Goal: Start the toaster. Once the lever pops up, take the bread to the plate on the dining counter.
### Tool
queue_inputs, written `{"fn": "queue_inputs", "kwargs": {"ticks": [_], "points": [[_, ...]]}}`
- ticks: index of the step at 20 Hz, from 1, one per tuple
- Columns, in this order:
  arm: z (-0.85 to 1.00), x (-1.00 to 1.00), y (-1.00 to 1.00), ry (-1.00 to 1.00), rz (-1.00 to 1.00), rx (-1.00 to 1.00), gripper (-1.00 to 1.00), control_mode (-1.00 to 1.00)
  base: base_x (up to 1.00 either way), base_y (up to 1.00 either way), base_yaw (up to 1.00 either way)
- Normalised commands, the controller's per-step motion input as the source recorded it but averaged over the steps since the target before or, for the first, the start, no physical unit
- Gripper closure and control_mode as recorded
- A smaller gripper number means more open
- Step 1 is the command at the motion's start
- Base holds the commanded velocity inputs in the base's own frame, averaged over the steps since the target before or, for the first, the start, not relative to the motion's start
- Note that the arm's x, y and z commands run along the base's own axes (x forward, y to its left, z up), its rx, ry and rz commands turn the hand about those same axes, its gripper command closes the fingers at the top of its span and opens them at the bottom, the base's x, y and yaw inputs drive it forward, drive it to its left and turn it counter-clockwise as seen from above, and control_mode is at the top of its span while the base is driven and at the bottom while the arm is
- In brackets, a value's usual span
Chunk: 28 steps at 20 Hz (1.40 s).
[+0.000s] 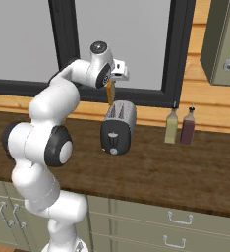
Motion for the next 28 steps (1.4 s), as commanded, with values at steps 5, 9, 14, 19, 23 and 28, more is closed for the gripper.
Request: {"fn": "queue_inputs", "kwargs": {"ticks": [5, 9, 14, 19, 23, 28], "points": [[0.53, -1.0, 0.0, 0.0, 0.0, 0.0, 1.0, -1.0, 0.0, 0.0, 0.0], [0.14, -1.0, 0.0, 0.0, 0.0, 0.0, 1.0, -1.0, 0.0, 0.0, 0.0], [0.0, -0.64, 0.0, 0.0, 0.0, 0.0, 1.0, -1.0, 0.0, 0.0, 0.0], [0.0, 0.0, 0.0, 0.0, 0.0, 0.0, 1.0, -1.0, 0.0, 0.0, 0.0], [0.0, 0.0, 0.0, 0.0, 0.0, 0.0, 1.0, -1.0, 0.0, 0.0, 0.0], [0.0, -0.09, 0.0, 0.0, 0.0, 0.0, 1.0, 1.0, -0.4, 0.0, 0.03]]}}
